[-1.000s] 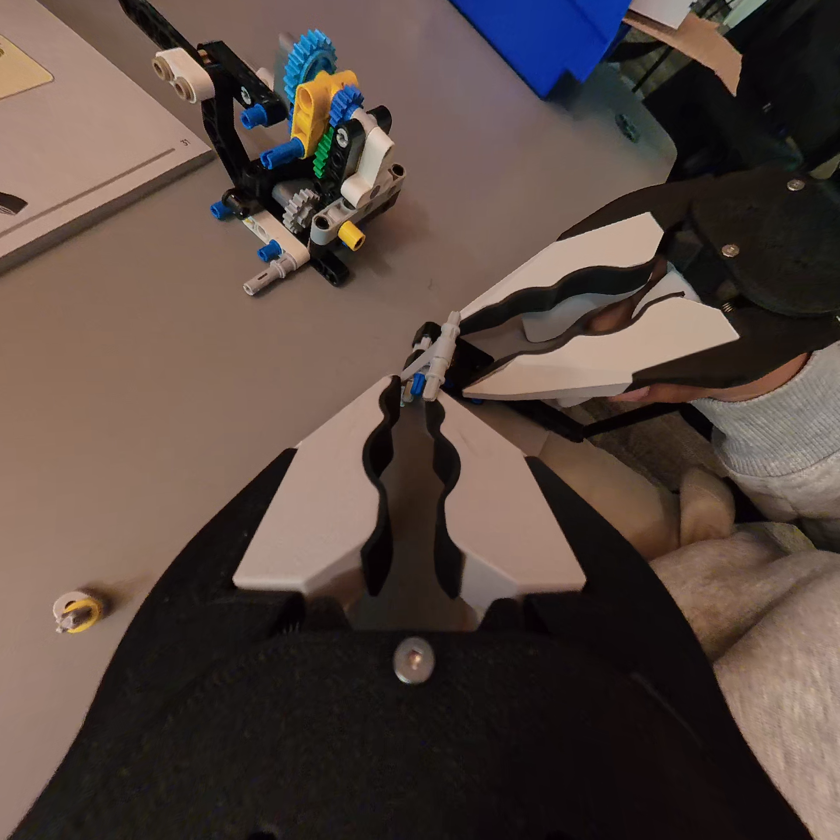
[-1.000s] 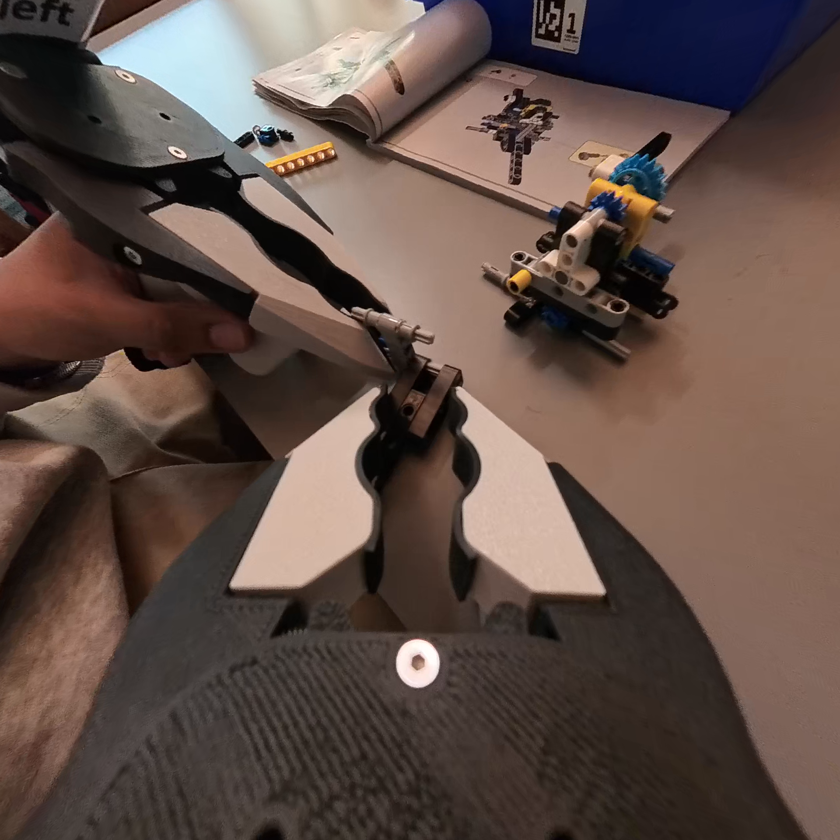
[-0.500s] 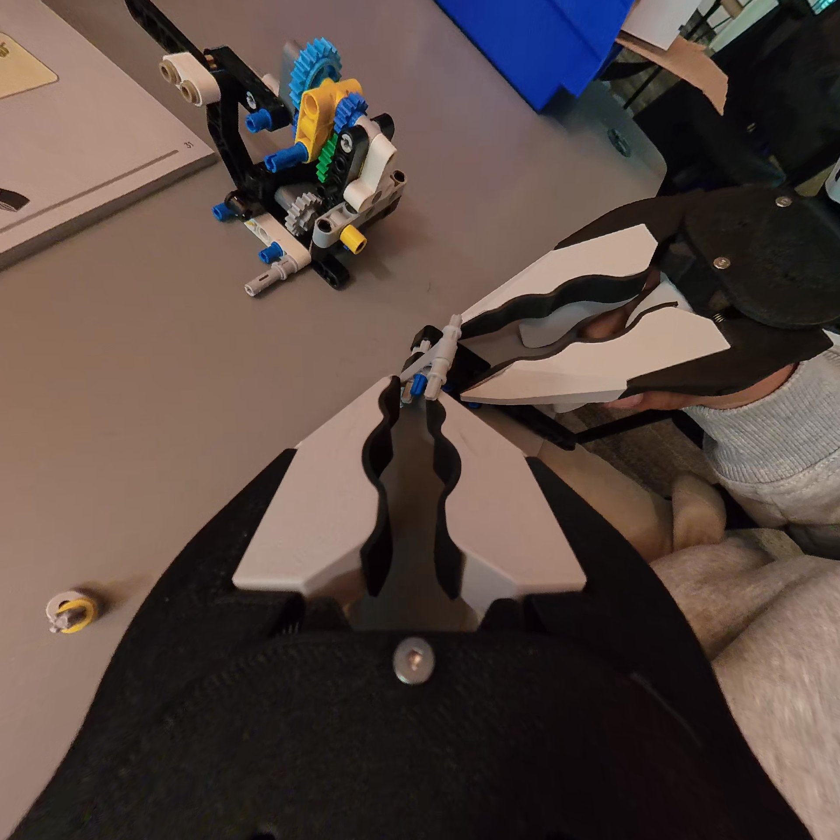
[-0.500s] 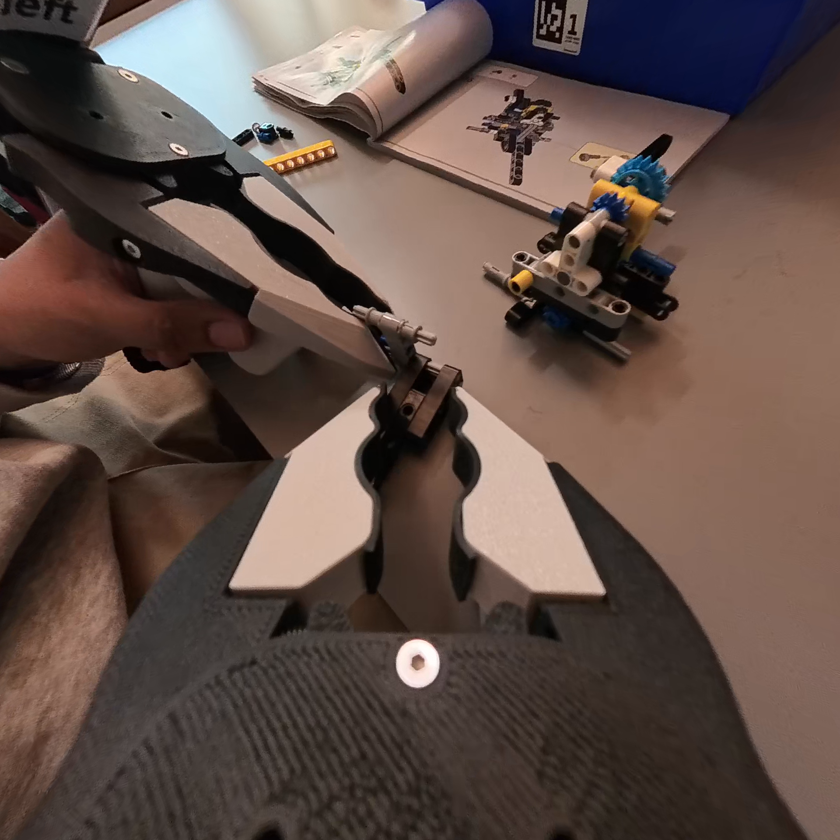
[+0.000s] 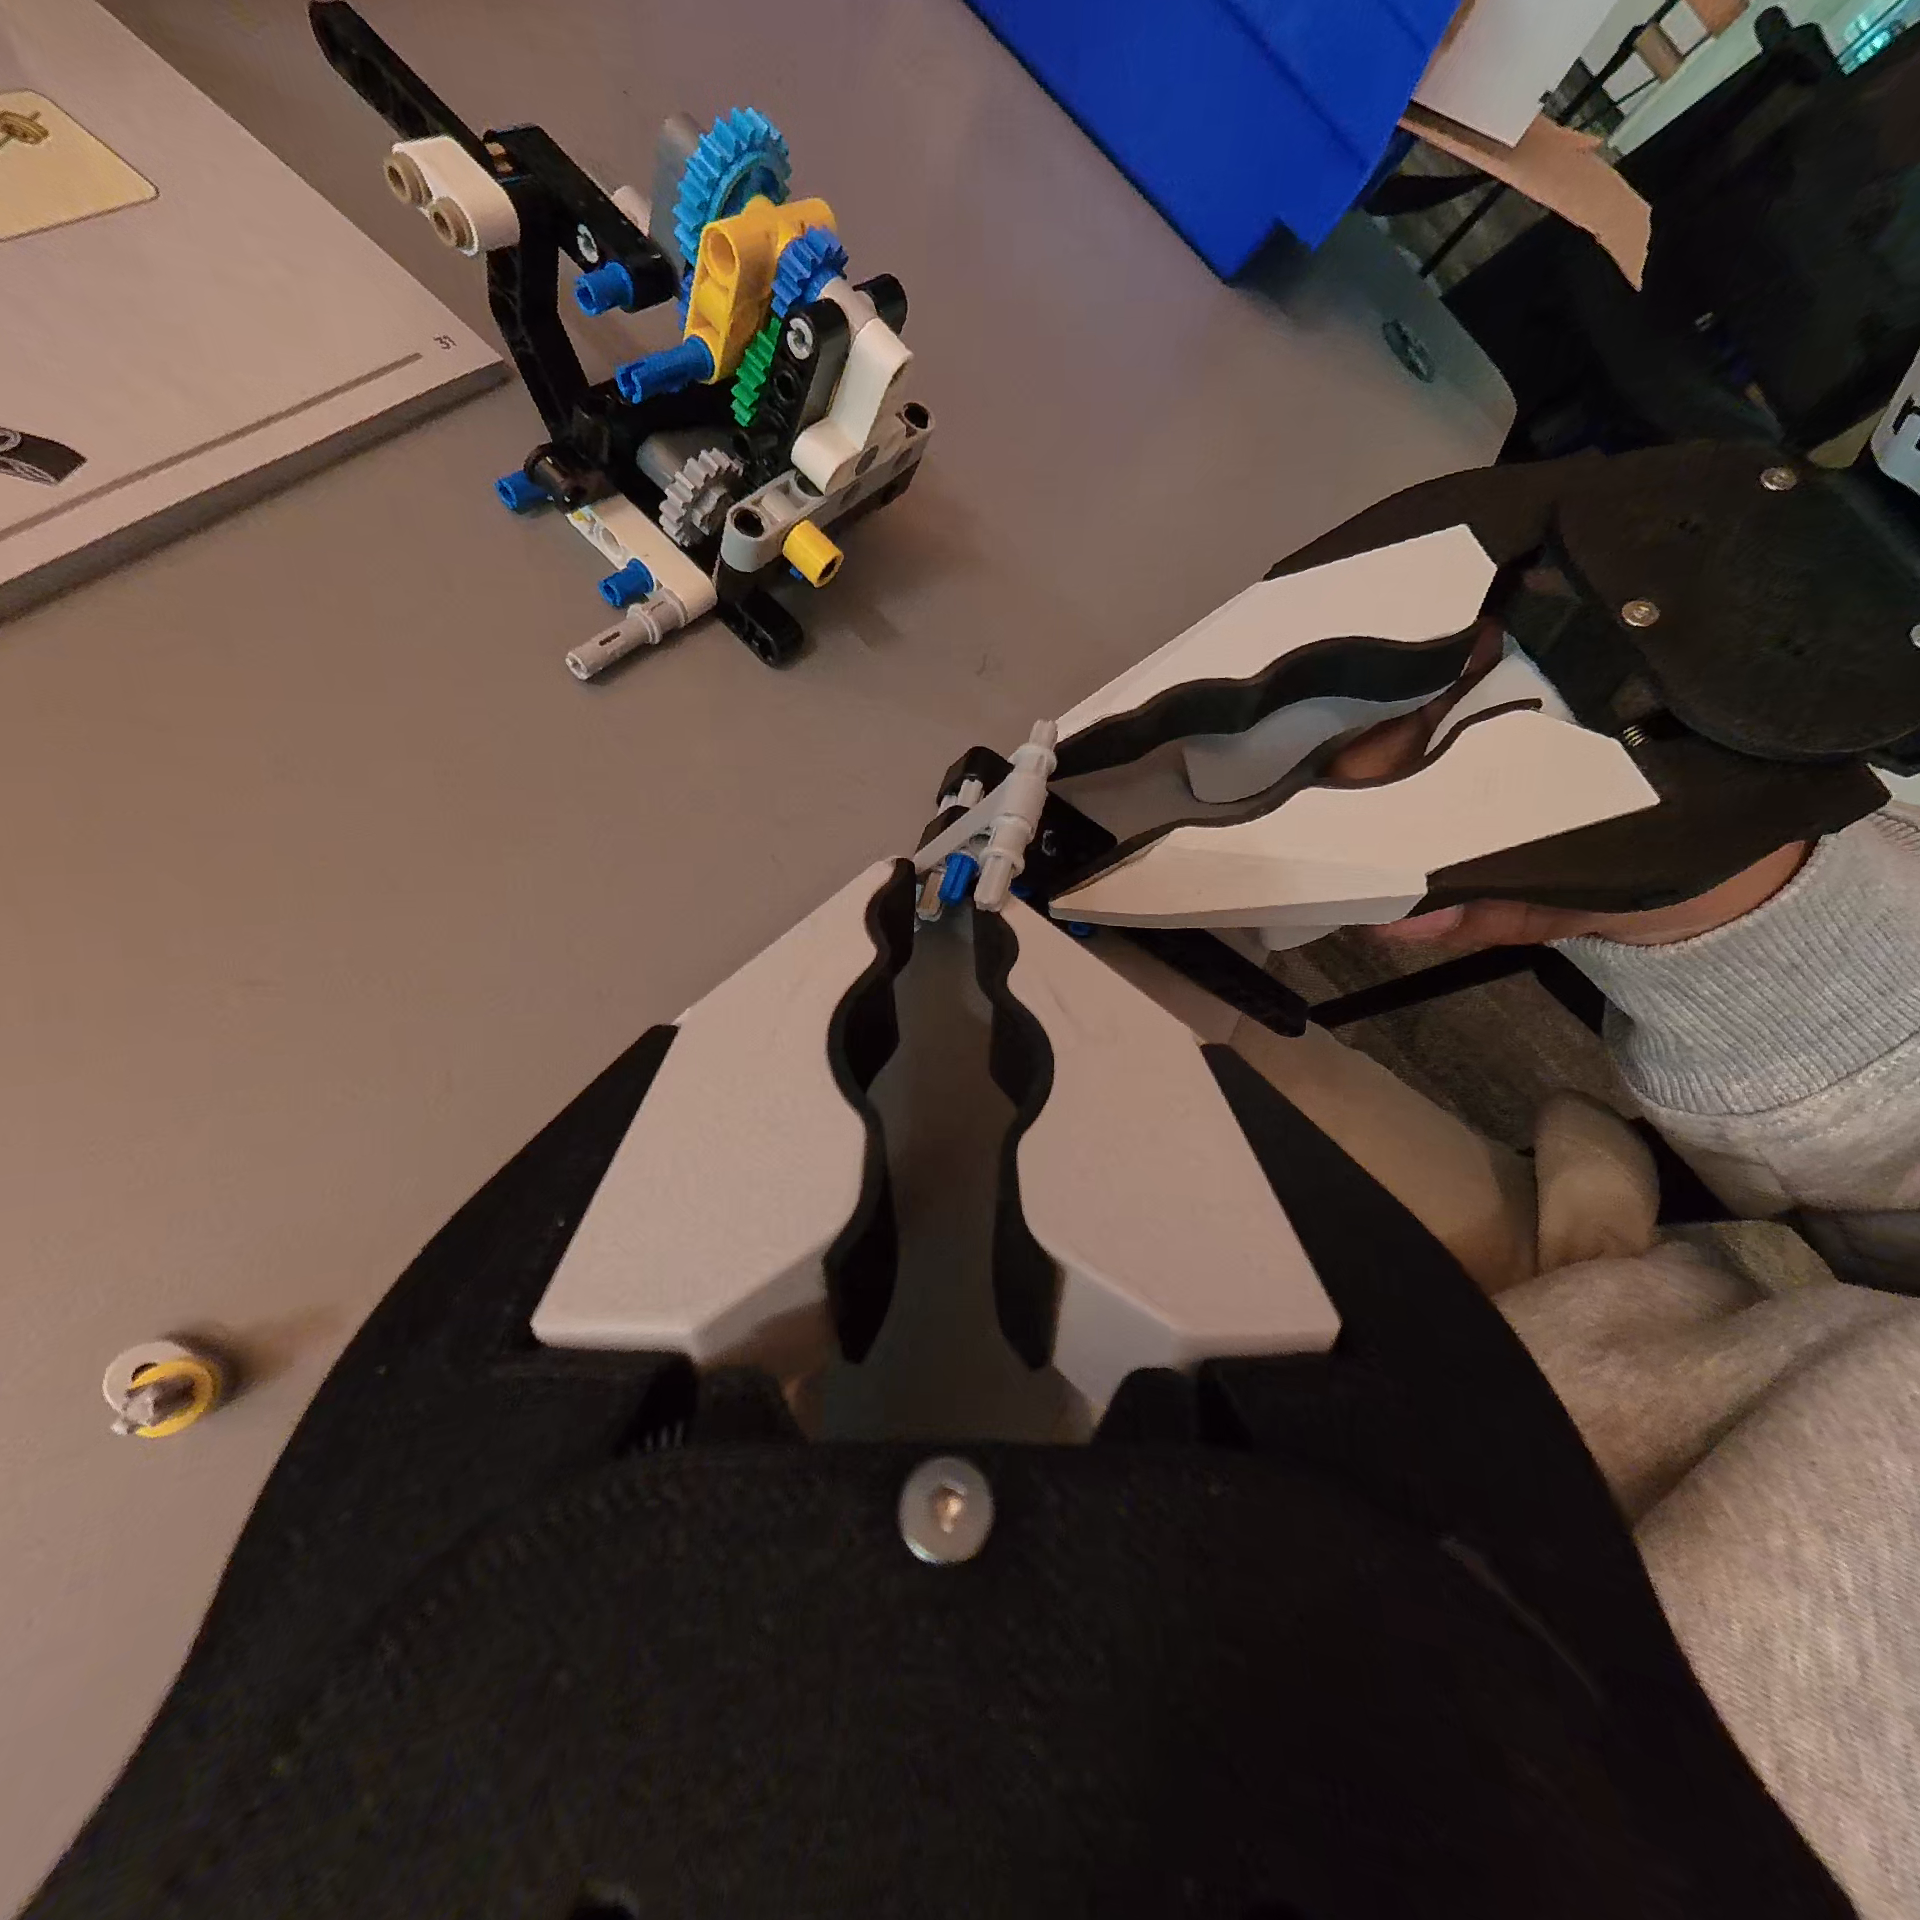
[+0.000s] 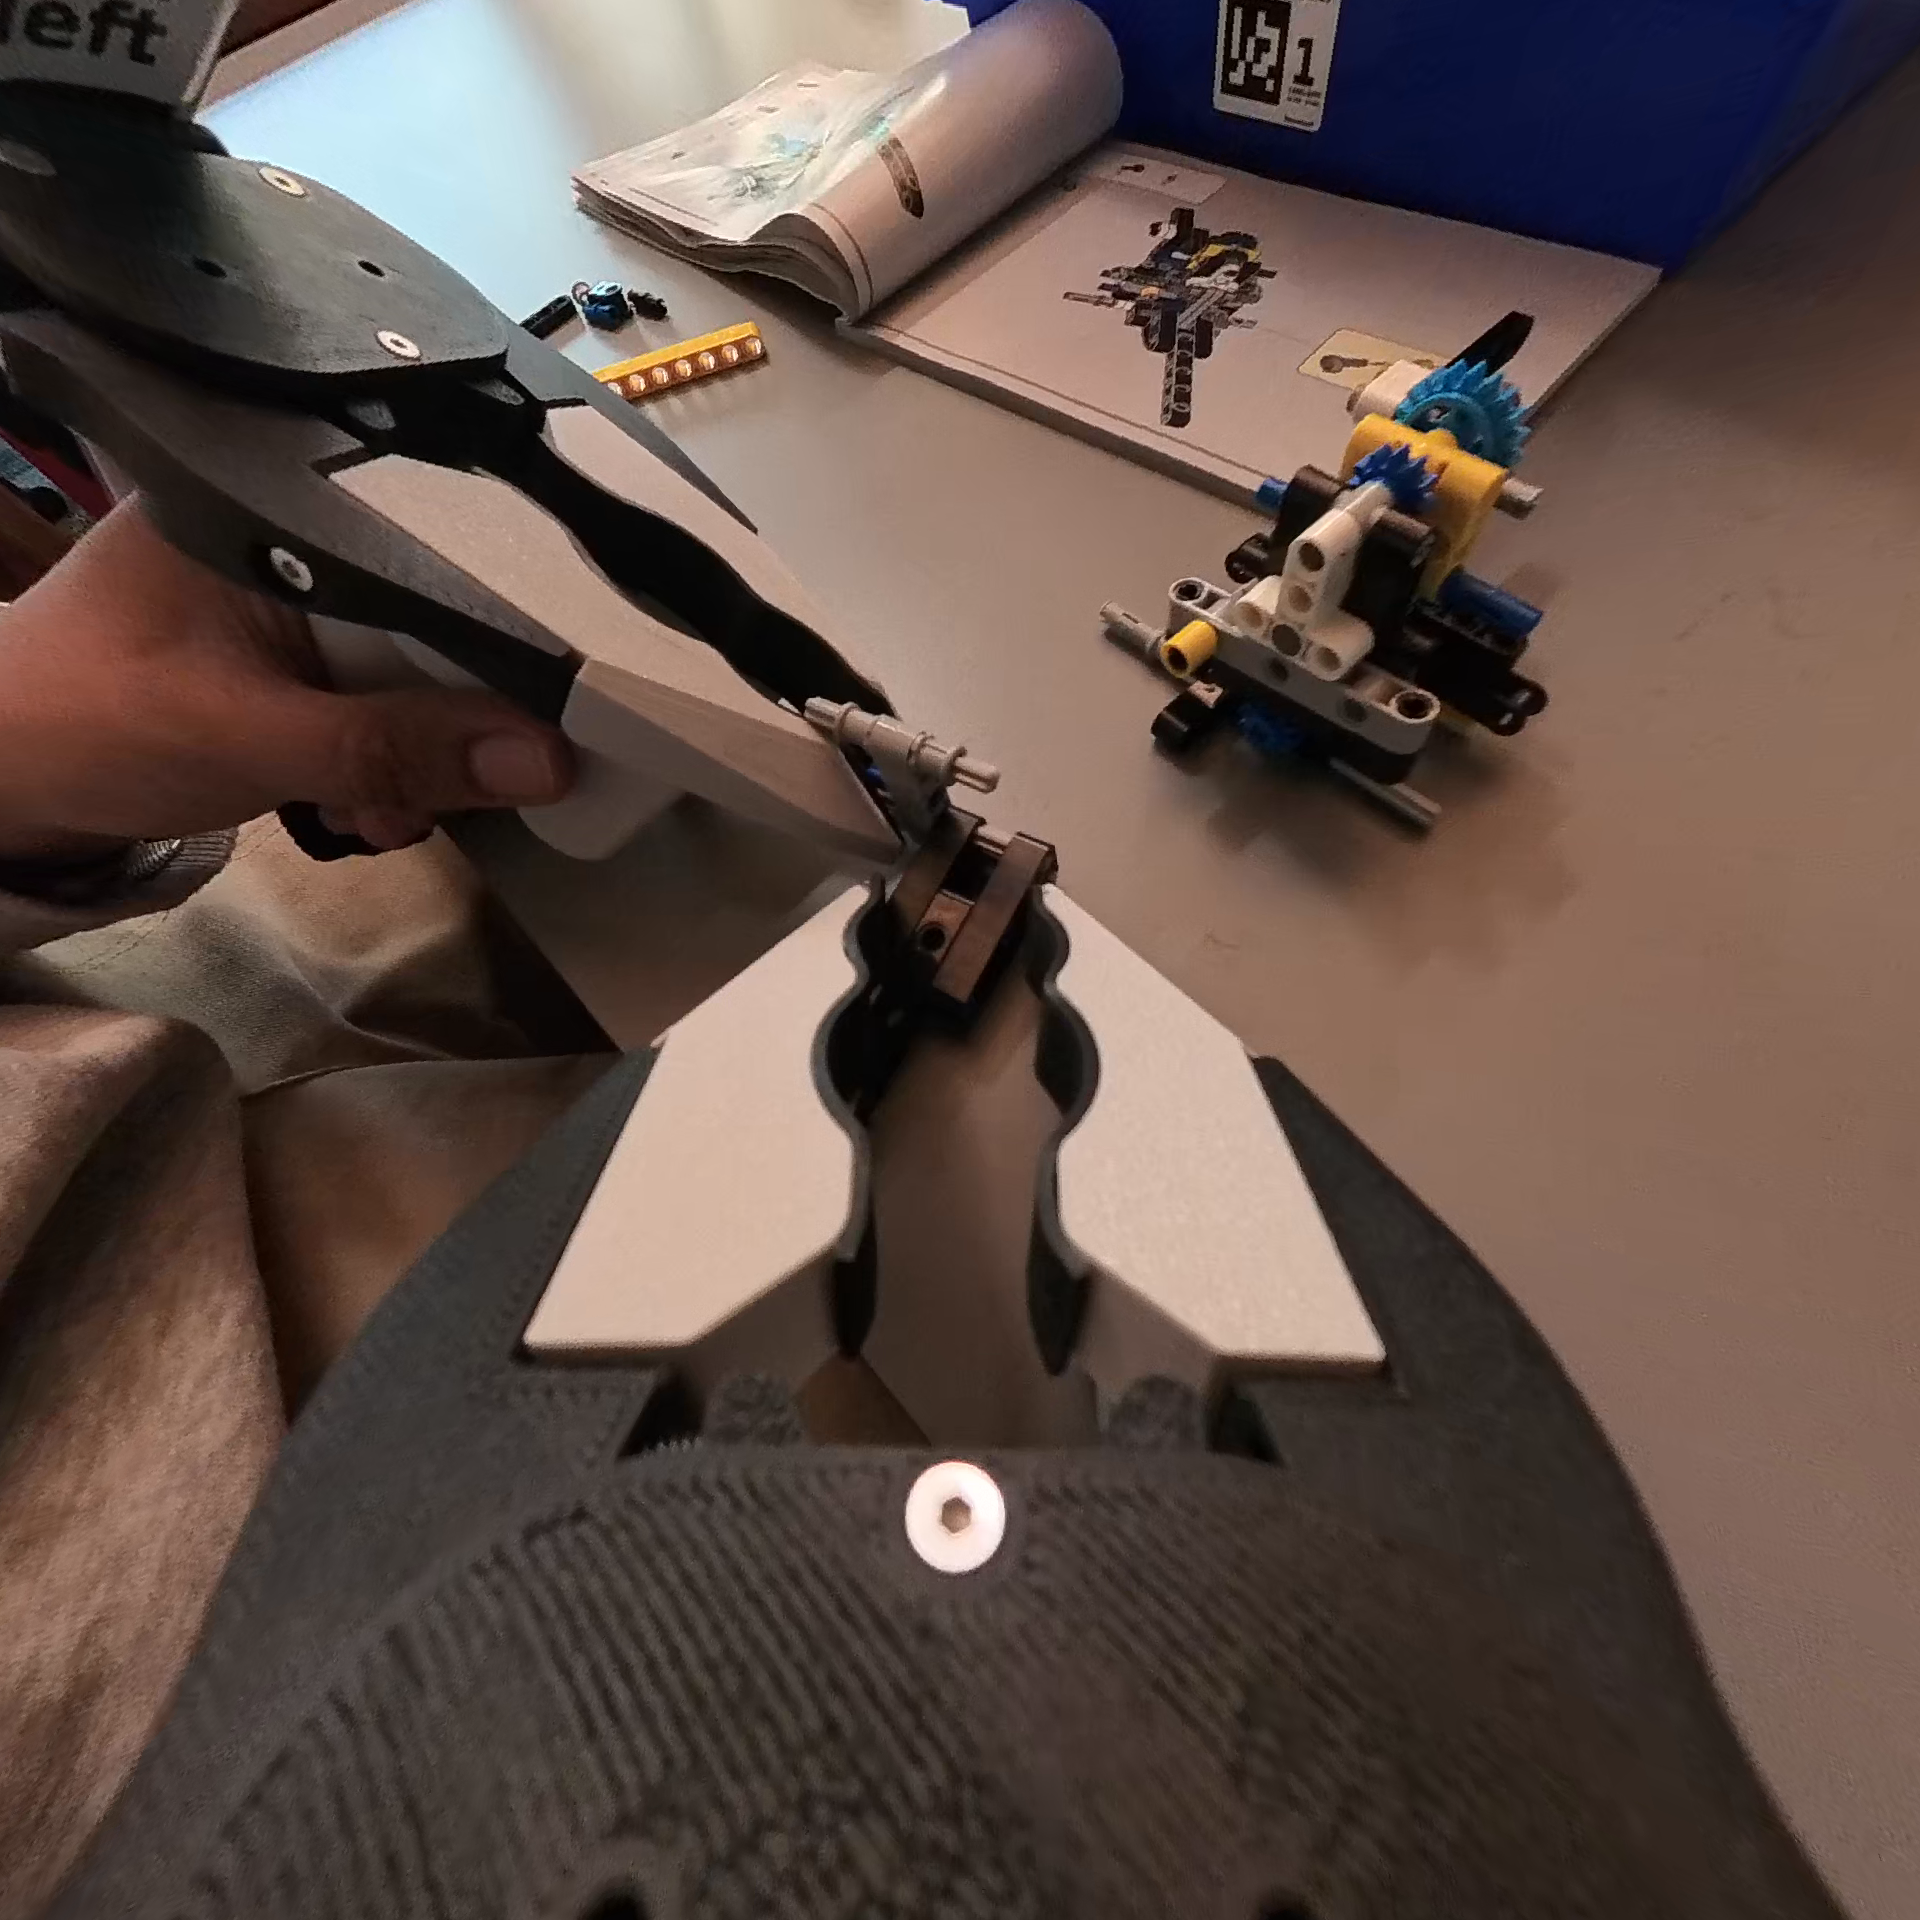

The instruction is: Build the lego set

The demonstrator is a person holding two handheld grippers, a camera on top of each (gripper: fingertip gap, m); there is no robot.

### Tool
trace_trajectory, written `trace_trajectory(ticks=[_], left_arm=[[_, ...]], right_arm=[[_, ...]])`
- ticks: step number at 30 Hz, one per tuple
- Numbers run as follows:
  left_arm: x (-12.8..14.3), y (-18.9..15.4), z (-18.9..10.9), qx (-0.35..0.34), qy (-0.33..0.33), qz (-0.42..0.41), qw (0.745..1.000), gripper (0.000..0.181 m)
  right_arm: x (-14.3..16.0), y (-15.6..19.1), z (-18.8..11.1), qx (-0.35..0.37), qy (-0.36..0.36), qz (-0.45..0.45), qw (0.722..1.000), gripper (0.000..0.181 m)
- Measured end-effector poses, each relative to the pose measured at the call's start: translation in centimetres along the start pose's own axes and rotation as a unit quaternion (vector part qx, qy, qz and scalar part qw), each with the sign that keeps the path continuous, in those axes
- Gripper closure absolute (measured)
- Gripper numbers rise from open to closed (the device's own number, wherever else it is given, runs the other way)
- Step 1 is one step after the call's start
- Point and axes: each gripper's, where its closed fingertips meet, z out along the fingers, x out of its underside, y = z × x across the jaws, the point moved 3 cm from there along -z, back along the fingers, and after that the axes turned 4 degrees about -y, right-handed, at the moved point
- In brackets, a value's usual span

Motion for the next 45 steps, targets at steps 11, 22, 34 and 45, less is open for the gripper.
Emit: trace_trajectory(ticks=[11, 22, 34, 45], left_arm=[[0.0, 0.0, -0.1, 0.004, -0.003, -0.007, 1.0, 0.174], [0.0, 0.1, -0.1, 0.01, -0.003, -0.016, 1.0, 0.176], [-0.2, 0.5, -0.3, 0.021, -0.011, -0.051, 0.998, 0.178], [-0.6, 1.0, -0.7, 0.043, -0.03, -0.102, 0.993, 0.178]], right_arm=[[0.0, 0.0, 0.0, 0.001, -0.001, 0.0, 1.0, 0.156], [0.1, 0.0, 0.1, 0.017, 0.006, -0.008, 1.0, 0.147], [-0.3, -0.3, -0.1, 0.019, -0.007, 0.007, 1.0, 0.131], [-3.5, -2.7, -2.9, 0.017, -0.141, 0.128, 0.982, 0.136]])
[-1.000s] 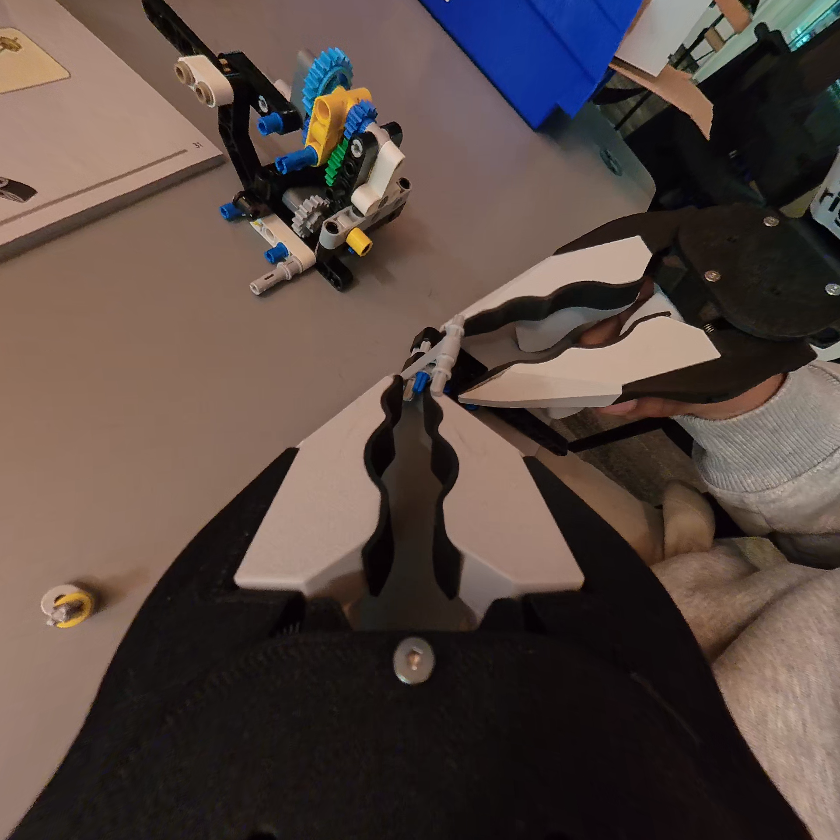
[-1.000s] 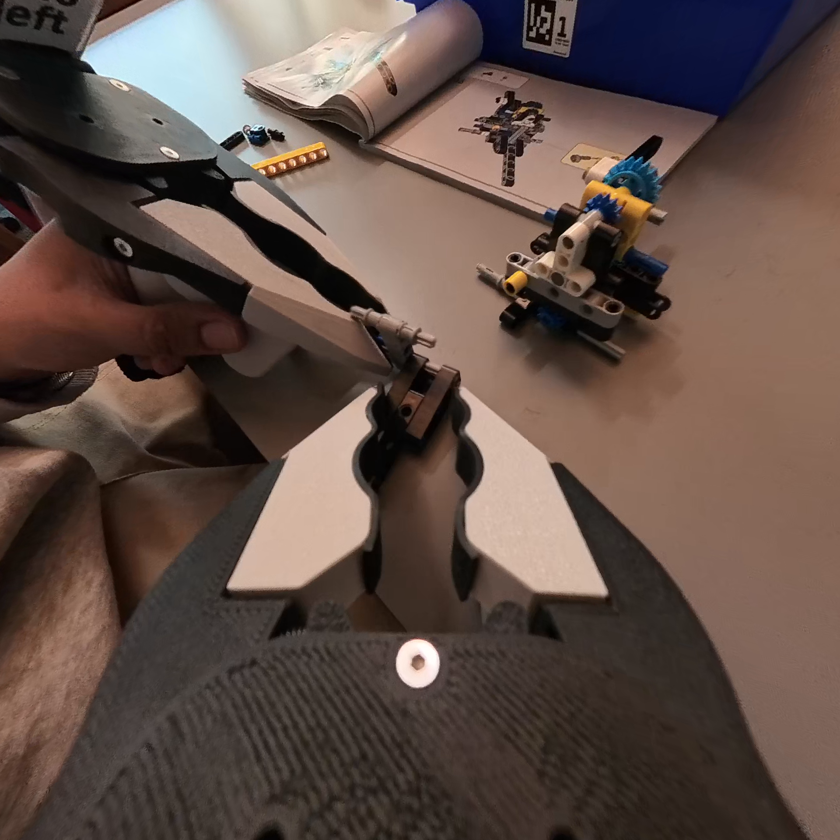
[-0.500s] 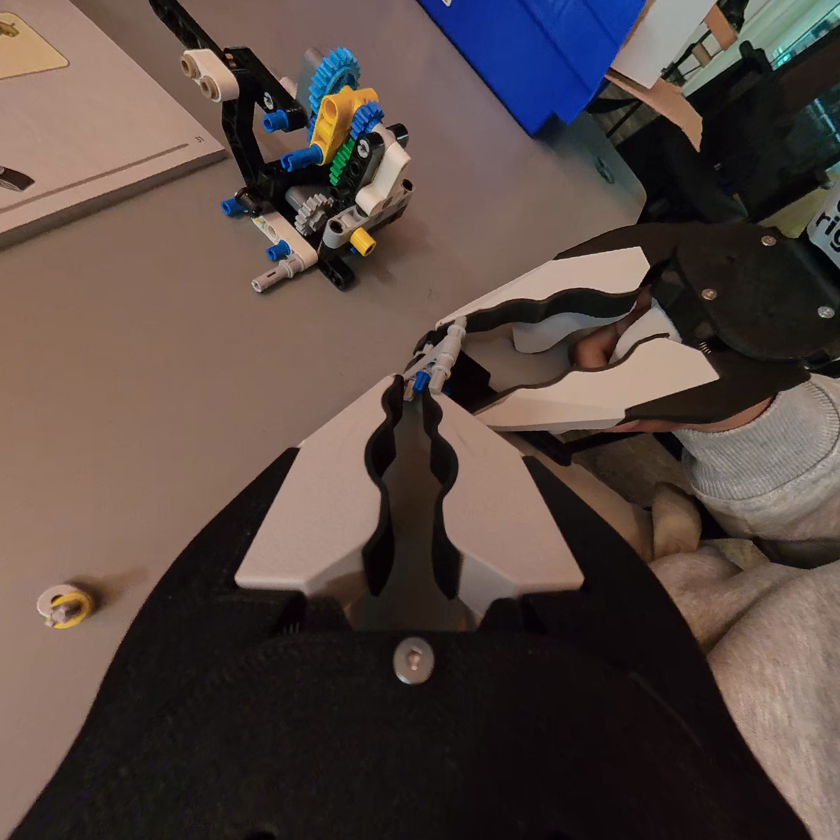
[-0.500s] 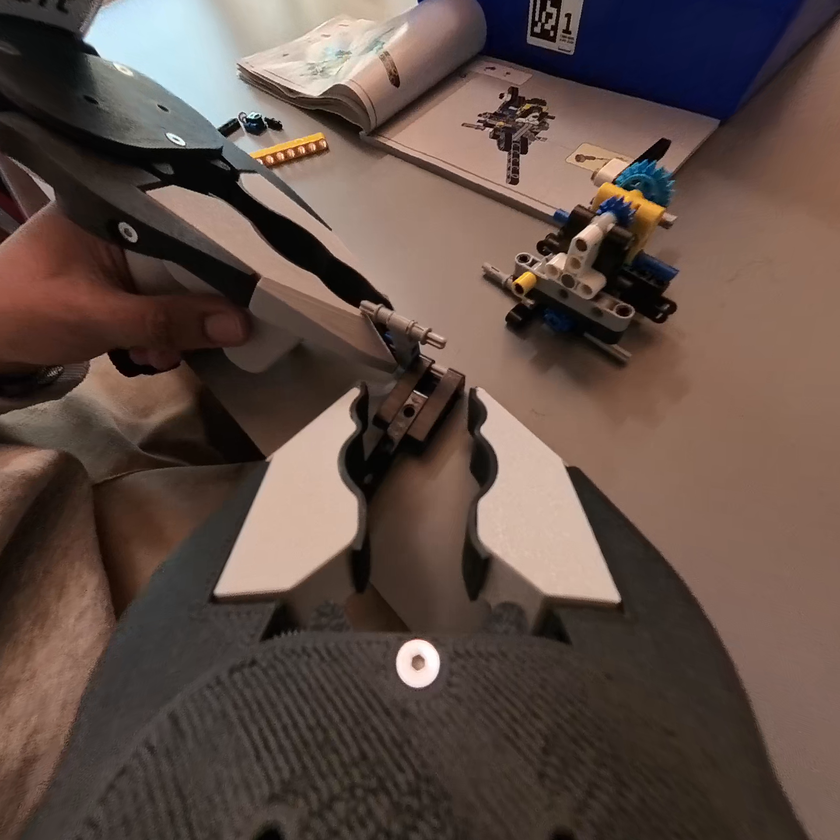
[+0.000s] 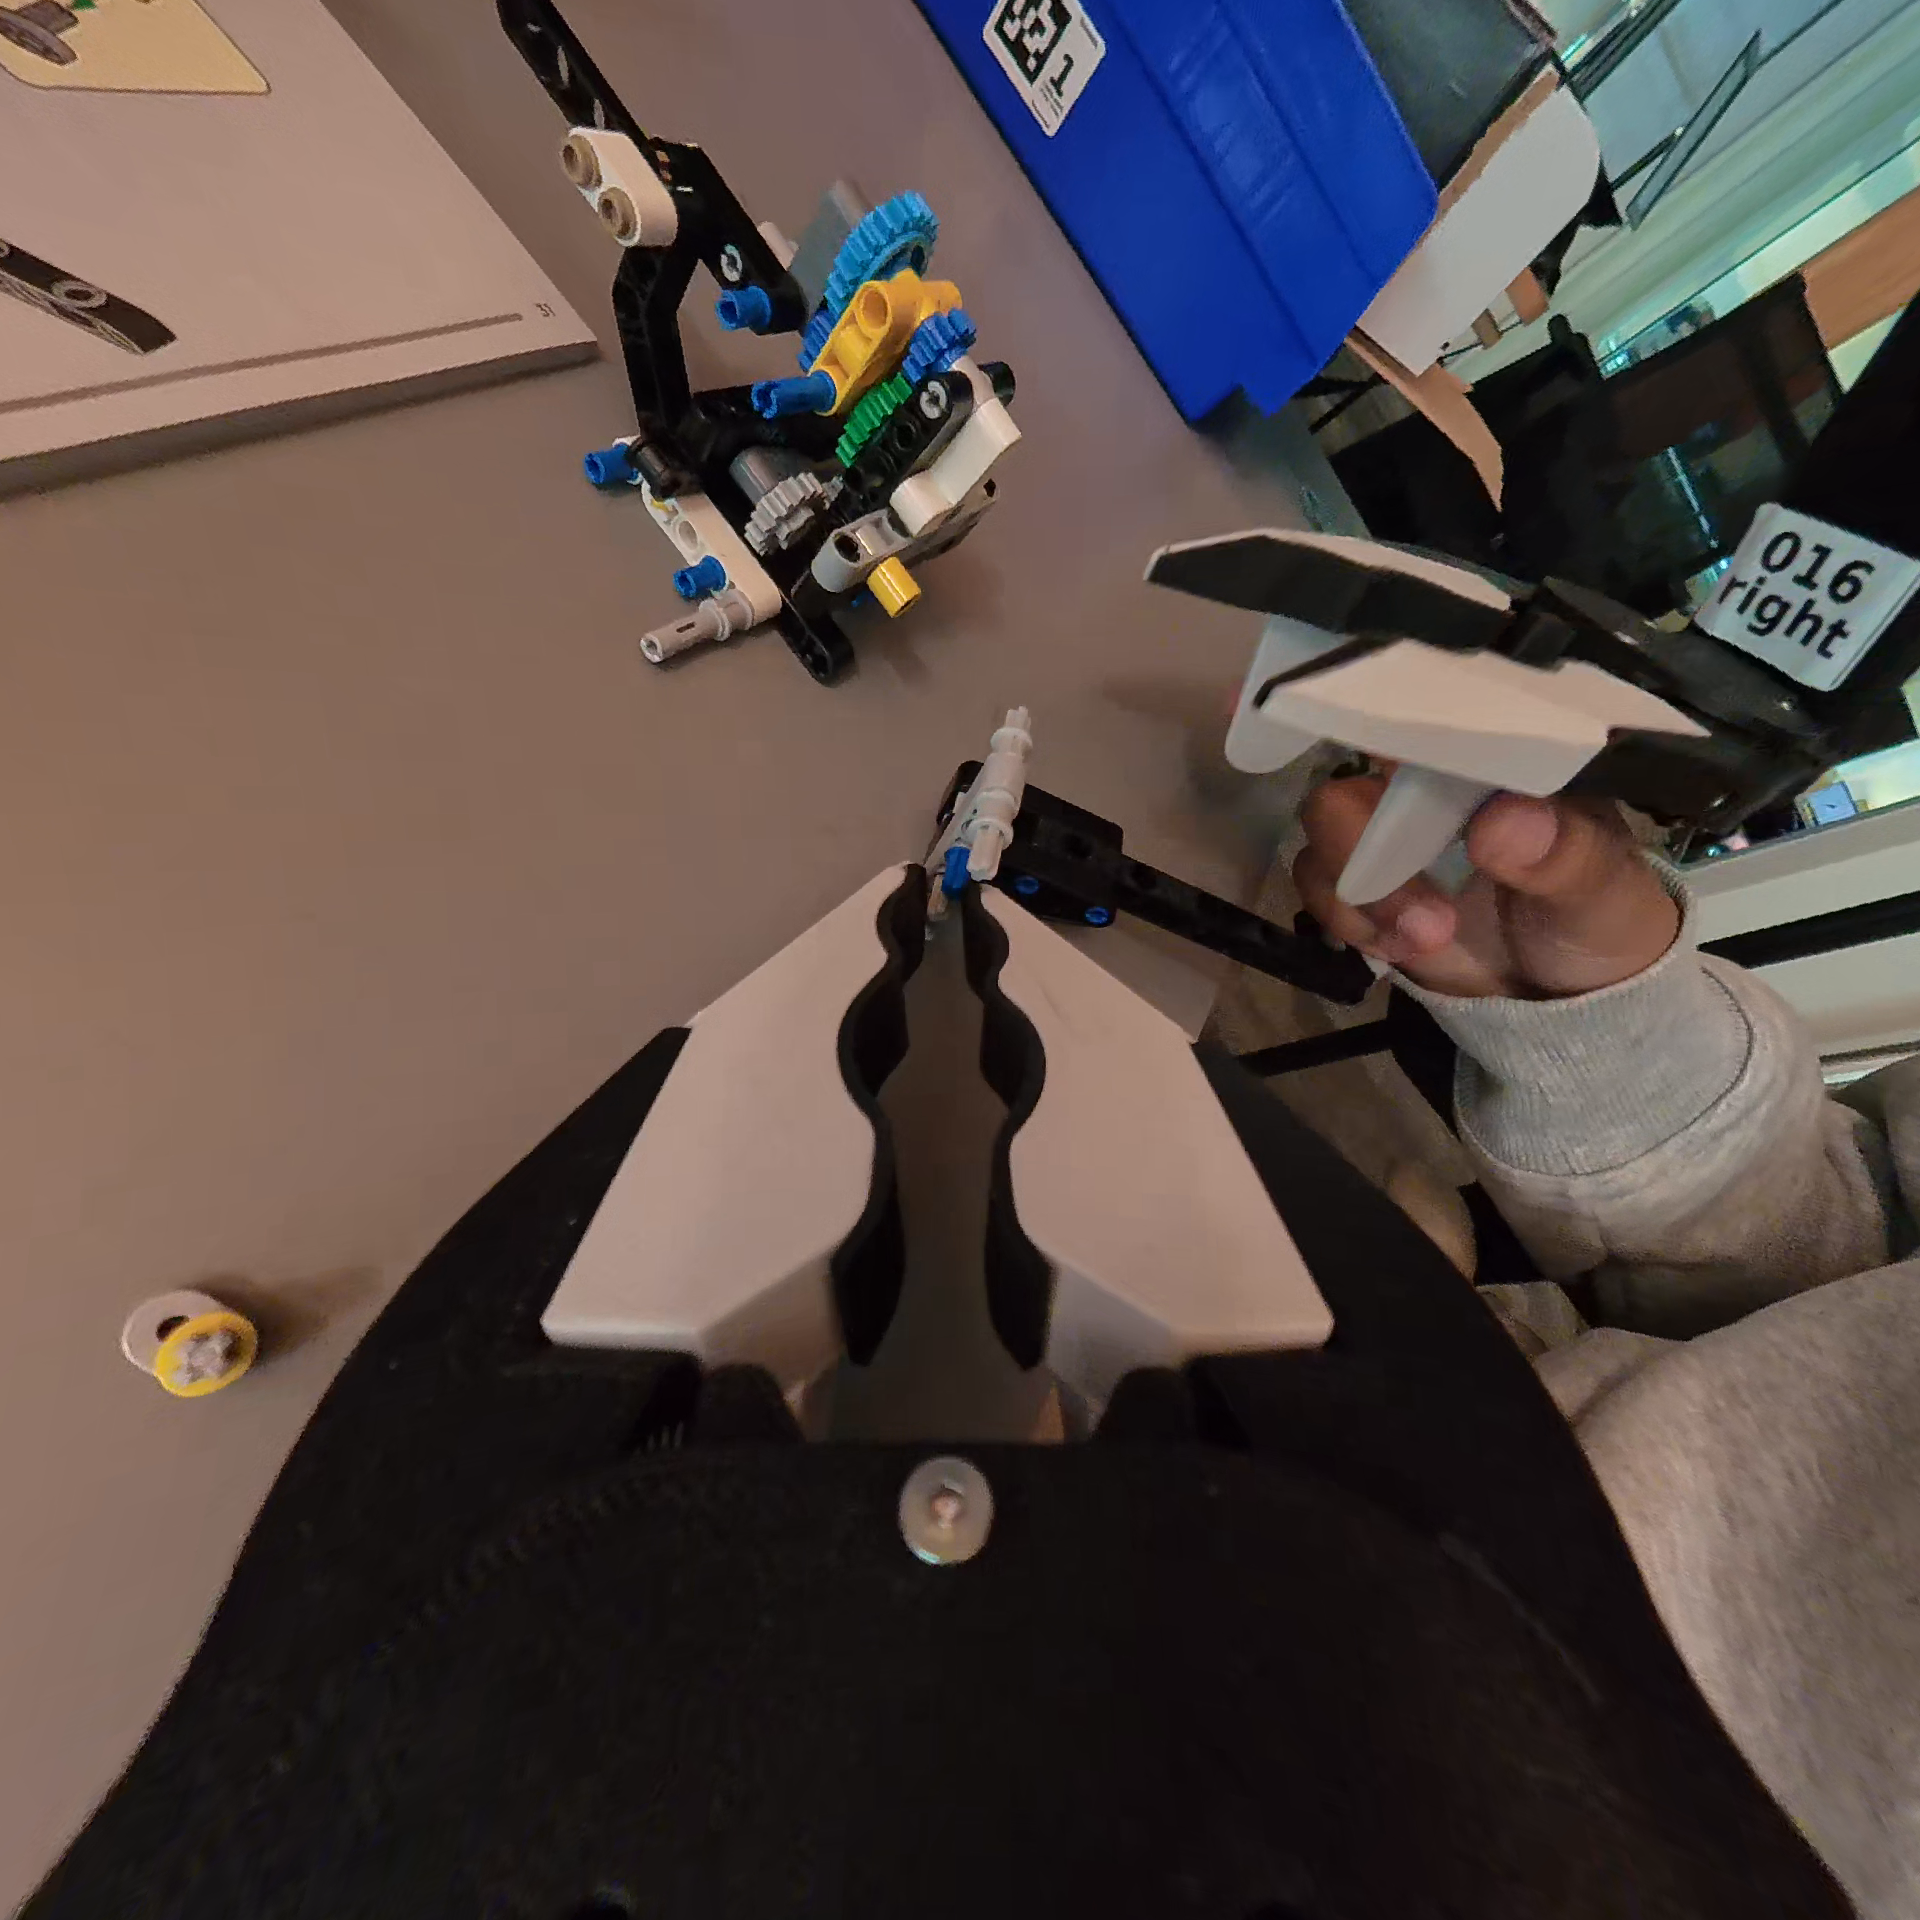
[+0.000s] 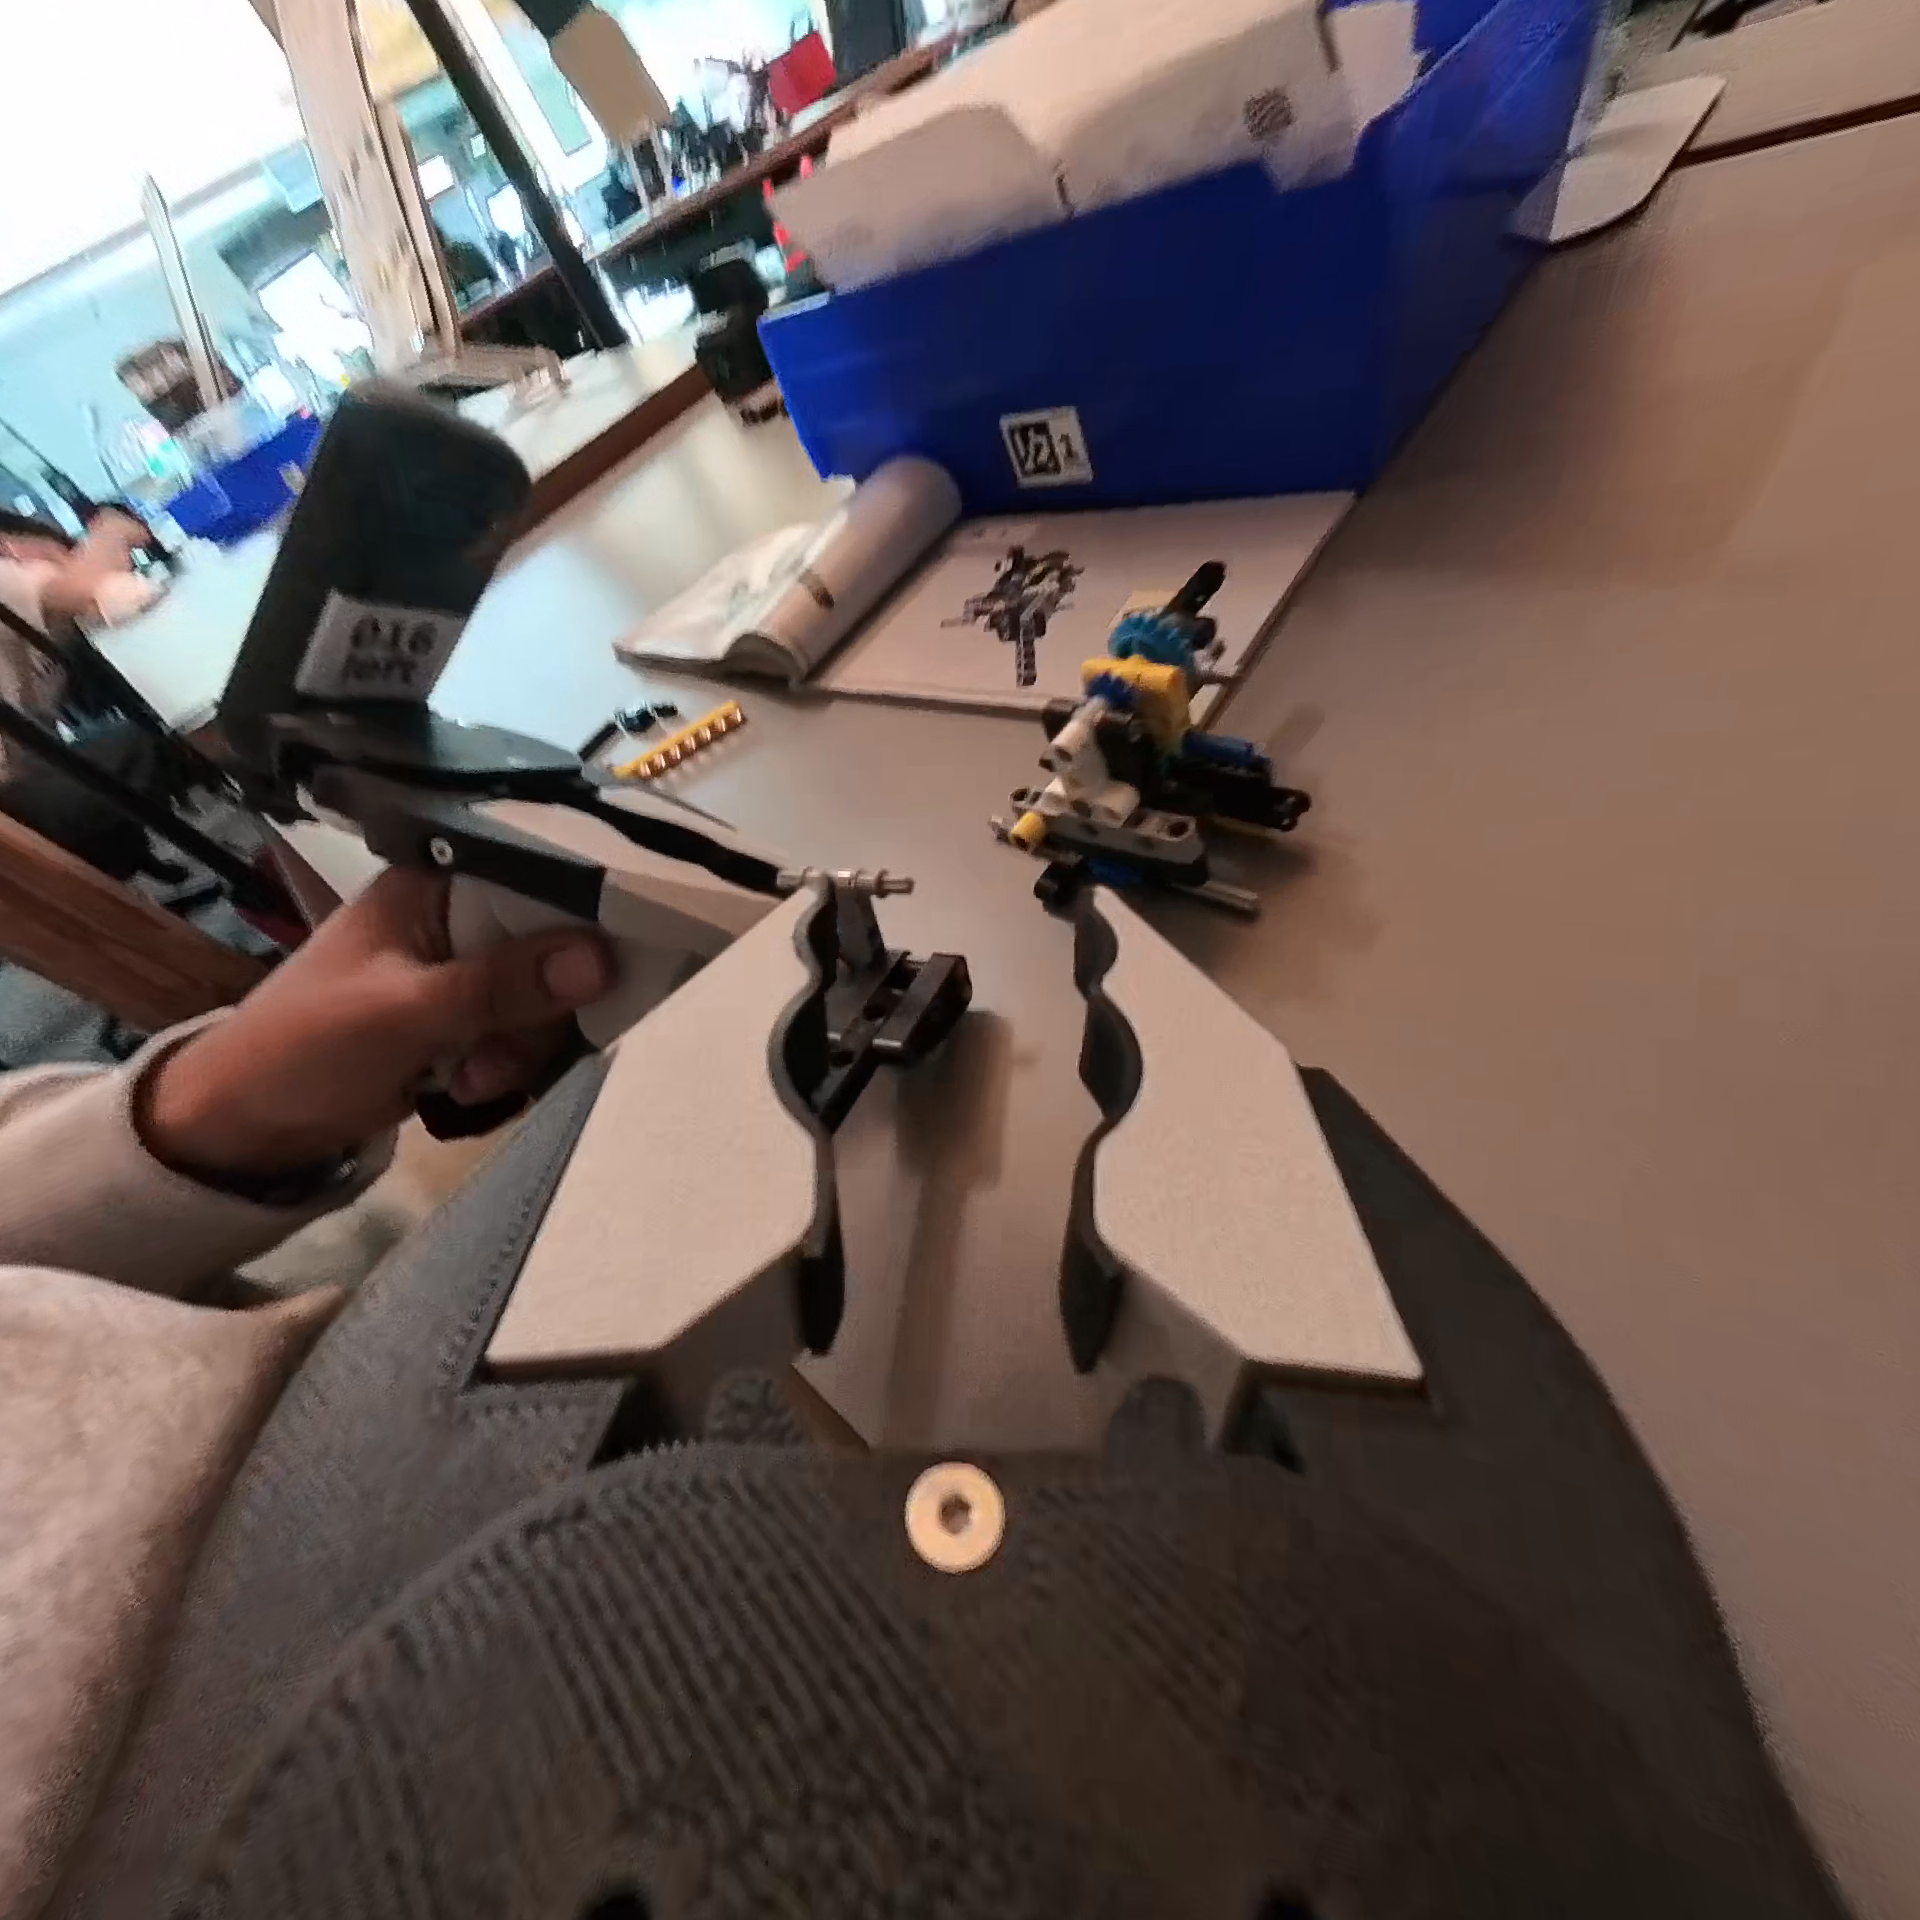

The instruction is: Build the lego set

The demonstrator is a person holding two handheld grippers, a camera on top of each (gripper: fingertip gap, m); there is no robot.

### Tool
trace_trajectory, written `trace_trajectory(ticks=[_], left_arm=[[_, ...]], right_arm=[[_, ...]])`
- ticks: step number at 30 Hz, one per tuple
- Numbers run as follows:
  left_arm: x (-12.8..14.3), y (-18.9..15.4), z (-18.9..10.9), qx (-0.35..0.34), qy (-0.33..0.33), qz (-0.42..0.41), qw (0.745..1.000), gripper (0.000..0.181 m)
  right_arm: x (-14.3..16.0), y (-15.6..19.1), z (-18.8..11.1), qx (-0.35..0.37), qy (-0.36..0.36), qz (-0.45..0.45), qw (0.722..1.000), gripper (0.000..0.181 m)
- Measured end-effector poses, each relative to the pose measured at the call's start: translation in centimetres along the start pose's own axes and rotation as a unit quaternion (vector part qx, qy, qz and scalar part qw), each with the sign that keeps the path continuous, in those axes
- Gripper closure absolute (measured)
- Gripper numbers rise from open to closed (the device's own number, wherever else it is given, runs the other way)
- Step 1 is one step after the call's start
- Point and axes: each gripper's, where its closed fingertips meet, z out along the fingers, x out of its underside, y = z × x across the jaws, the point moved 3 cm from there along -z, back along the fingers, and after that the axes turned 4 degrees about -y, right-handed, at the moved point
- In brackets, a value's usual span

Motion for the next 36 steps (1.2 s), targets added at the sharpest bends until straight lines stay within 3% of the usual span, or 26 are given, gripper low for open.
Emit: trace_trajectory(ticks=[6, 26, 30, 36], left_arm=[[-0.1, 0.0, -0.1, 0.009, -0.004, -0.006, 1.0, 0.178], [-0.2, 0.0, 0.0, 0.006, -0.006, -0.008, 1.0, 0.178], [-0.1, 0.3, 0.1, -0.01, -0.004, -0.006, 1.0, 0.178], [-0.3, 0.5, 0.0, -0.018, -0.011, -0.011, 1.0, 0.177]], right_arm=[[-1.3, -1.0, -0.9, 0.003, -0.044, 0.046, 0.998, 0.139], [-0.8, -0.9, -0.5, 0.0, -0.03, 0.038, 0.999, 0.139], [-0.3, -2.4, -0.7, 0.042, -0.007, 0.027, 0.999, 0.138], [-0.8, -2.7, -1.0, 0.031, -0.028, 0.064, 0.997, 0.138]])
